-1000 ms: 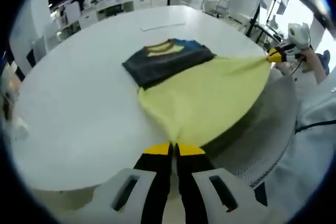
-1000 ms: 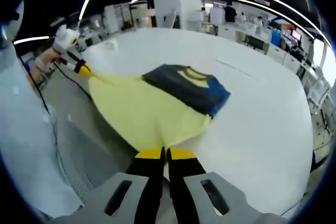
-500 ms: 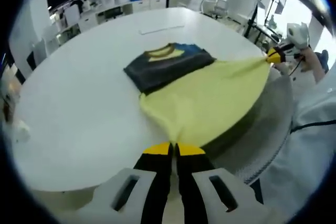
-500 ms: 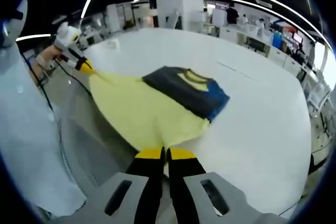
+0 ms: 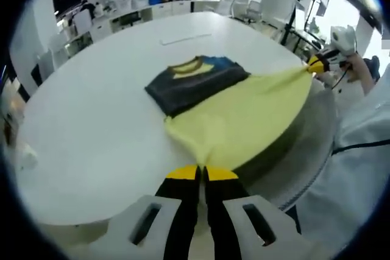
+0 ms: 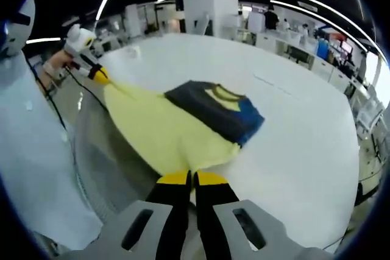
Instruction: Fold the garment on the visible template until the final outline fits inside the template.
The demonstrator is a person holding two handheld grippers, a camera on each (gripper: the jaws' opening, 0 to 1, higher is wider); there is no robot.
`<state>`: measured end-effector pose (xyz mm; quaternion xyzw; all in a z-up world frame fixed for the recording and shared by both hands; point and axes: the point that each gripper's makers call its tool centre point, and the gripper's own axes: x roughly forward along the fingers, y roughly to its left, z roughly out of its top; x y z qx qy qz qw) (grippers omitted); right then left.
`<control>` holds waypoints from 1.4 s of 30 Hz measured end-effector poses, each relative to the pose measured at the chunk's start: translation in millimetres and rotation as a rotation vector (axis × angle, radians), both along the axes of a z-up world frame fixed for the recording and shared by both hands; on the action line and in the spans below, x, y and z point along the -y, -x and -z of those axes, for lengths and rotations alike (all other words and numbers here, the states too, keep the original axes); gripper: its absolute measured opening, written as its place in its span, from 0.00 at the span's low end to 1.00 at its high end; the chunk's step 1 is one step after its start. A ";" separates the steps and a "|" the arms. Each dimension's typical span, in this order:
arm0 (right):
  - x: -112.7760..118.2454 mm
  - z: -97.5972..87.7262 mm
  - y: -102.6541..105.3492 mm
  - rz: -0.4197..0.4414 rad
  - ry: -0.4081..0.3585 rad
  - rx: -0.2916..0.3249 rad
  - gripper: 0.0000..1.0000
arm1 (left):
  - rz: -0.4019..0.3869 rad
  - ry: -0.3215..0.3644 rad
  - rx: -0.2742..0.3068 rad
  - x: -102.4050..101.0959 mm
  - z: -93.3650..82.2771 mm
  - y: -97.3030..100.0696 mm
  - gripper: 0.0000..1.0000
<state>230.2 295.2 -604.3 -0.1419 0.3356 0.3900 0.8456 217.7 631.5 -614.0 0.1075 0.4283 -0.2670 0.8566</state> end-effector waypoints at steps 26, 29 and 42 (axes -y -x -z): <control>2.8 -18.3 16.2 -0.050 0.021 -0.021 0.03 | 0.055 -0.024 -0.004 1.7 -27.0 15.4 0.00; 1.9 -20.2 19.8 -0.056 0.026 -0.024 0.03 | 0.055 -0.025 -0.013 1.1 -27.5 19.2 0.00; 0.2 -33.4 30.4 -0.081 0.018 -0.020 0.03 | 0.066 -0.033 -0.020 -1.9 -39.4 32.8 0.00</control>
